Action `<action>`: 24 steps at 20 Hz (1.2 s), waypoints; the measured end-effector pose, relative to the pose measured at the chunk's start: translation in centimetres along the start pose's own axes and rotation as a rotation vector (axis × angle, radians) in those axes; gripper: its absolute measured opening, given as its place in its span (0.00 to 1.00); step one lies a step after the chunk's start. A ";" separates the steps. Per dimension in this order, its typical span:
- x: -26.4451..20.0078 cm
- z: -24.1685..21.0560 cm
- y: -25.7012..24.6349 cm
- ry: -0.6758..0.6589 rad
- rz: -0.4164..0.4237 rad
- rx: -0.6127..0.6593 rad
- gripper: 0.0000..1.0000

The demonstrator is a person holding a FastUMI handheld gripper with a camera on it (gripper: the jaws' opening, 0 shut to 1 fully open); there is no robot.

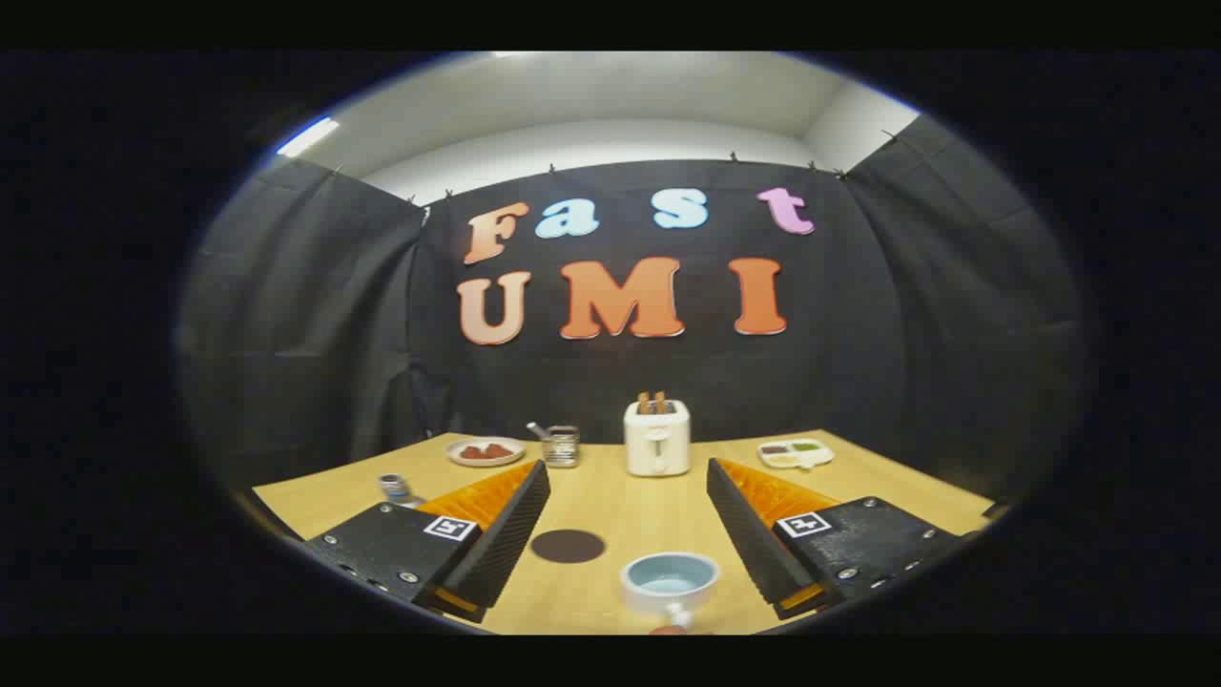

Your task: Take the bottle from table, then pour the juice into the cup, finally place the bottle on the coaster

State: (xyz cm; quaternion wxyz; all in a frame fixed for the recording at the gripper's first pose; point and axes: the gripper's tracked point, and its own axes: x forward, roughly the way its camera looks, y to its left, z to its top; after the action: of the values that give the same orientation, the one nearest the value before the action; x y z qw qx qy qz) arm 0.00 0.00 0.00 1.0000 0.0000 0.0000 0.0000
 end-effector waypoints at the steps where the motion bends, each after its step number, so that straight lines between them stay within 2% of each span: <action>1: -0.7 -0.3 2.3 0.004 0.034 0.017 0.98; 3: -1.6 -0.6 4.9 -0.009 0.057 0.005 0.98; 6: -2.3 -1.5 6.0 -0.025 -0.005 -0.054 0.98; 9: -2.8 -1.7 8.0 -0.062 -0.019 -0.192 0.98; 12: -3.6 -1.5 7.8 -0.115 -0.097 -0.318 0.97; 13: -4.0 -1.5 7.9 -0.118 -0.112 -0.321 0.98; 16: -4.2 -2.9 11.5 -0.103 -0.027 -0.211 0.99; 17: -4.4 -2.8 11.6 -0.110 -0.045 -0.185 0.98; 20: -5.1 -2.1 9.1 -0.163 -0.228 -0.109 0.99; 24: -4.5 -3.2 12.0 -0.163 -0.186 -0.096 0.98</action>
State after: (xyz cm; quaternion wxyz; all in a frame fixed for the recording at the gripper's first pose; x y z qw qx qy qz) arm -4.46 11.95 -3.17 0.9912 -0.0480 -0.0813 -0.0928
